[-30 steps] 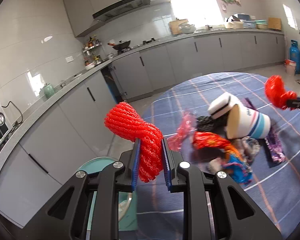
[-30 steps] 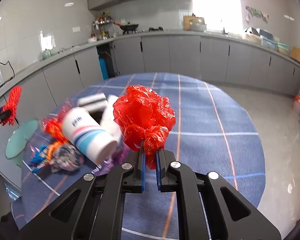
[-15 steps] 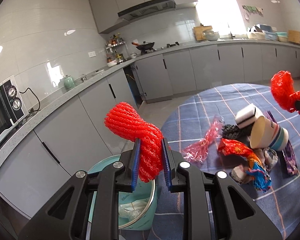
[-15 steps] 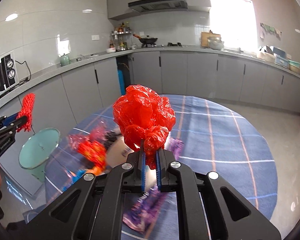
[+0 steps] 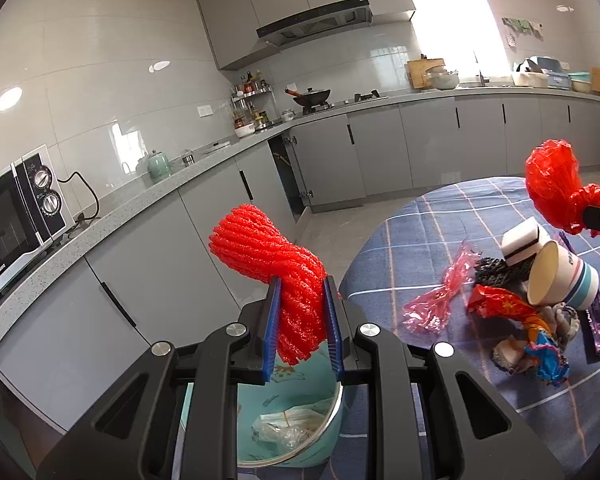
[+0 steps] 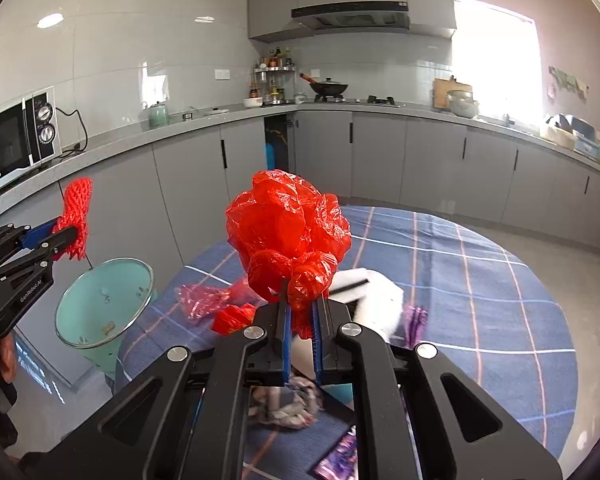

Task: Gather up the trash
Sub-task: 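Carry the red mesh net and red bag over the teal bin with both tools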

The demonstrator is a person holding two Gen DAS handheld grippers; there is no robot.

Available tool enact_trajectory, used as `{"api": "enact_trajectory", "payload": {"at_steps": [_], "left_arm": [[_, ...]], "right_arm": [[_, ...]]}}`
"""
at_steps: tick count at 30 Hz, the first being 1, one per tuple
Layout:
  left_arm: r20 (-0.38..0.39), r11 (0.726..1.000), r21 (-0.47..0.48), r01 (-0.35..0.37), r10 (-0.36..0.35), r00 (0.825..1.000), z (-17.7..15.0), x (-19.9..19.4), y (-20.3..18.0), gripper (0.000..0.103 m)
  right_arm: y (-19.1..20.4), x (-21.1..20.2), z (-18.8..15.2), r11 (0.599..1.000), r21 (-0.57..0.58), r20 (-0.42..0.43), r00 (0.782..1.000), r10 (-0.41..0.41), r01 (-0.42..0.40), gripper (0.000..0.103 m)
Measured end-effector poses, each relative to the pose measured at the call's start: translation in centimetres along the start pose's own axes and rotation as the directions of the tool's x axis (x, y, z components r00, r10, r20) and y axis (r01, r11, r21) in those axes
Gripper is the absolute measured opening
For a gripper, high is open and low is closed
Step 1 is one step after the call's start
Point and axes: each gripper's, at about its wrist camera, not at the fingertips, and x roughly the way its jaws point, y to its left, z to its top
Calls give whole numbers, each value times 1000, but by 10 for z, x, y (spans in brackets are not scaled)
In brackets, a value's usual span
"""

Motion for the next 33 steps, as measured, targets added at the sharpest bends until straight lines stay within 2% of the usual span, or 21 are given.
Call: {"api": "enact_trajectory", "payload": {"at_steps": [18, 28, 33], "left_arm": [[-25, 997, -10, -81, 81, 996, -15, 22, 62, 21], [-68, 985, -11, -169, 168, 983, -33, 38, 104, 21], [-81, 981, -10, -191, 190, 978, -40, 45, 117, 22]], "right_arm": [[69, 40, 20, 993, -82, -11, 996, 90, -90, 9], [115, 64, 23, 982, -127, -37, 990, 138, -142, 9], [132, 75, 22, 976, -143, -53, 986, 157, -163, 9]]}}
